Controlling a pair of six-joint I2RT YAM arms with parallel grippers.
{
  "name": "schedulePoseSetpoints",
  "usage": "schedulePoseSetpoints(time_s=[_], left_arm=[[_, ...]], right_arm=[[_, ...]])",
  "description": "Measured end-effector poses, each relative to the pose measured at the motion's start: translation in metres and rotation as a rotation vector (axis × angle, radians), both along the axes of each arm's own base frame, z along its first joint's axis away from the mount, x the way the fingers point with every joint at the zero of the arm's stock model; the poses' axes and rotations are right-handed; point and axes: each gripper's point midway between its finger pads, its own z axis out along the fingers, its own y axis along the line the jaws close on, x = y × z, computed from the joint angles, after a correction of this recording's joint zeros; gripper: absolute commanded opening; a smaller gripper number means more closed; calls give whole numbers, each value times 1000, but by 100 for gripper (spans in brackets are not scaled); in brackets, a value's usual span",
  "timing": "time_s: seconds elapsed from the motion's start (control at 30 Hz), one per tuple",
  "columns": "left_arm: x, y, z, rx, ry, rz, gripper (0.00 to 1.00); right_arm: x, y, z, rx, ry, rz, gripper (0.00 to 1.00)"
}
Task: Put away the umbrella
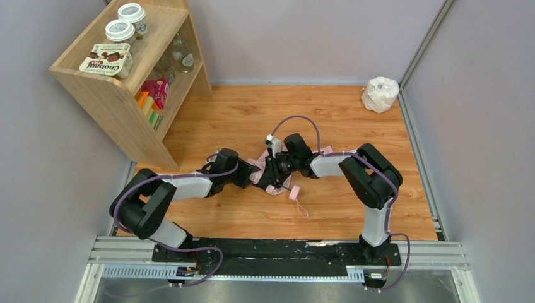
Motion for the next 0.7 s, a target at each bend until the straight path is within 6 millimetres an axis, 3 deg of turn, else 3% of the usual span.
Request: schedulePoseSetpoints(time_s=[0.17, 0.23, 0.33, 0.37, 0.43, 0.5, 0.7], left_arm=[[5, -3, 3, -55, -34, 28, 11], [6, -4, 5, -64, -49, 27, 2], [7, -4, 10, -70, -71, 23, 0], [7, -5, 12, -73, -82, 20, 0], [5, -6, 13, -76, -94, 10, 0], [-3, -1, 2, -48, -73, 4, 0], [-5, 1, 1, -40, -77, -3, 0]], right_arm=[[1, -2, -2, -24, -7, 7, 1], [4, -3, -2, -45, -10, -3, 10], [9, -9, 0, -98, -27, -36, 33], [11, -12, 1, -120, -28, -50, 46], [10, -19, 3, -178, -36, -68, 59], [9, -23, 11, -228, -62, -76, 71], [-15, -19, 51, -320, -237, -42, 87]])
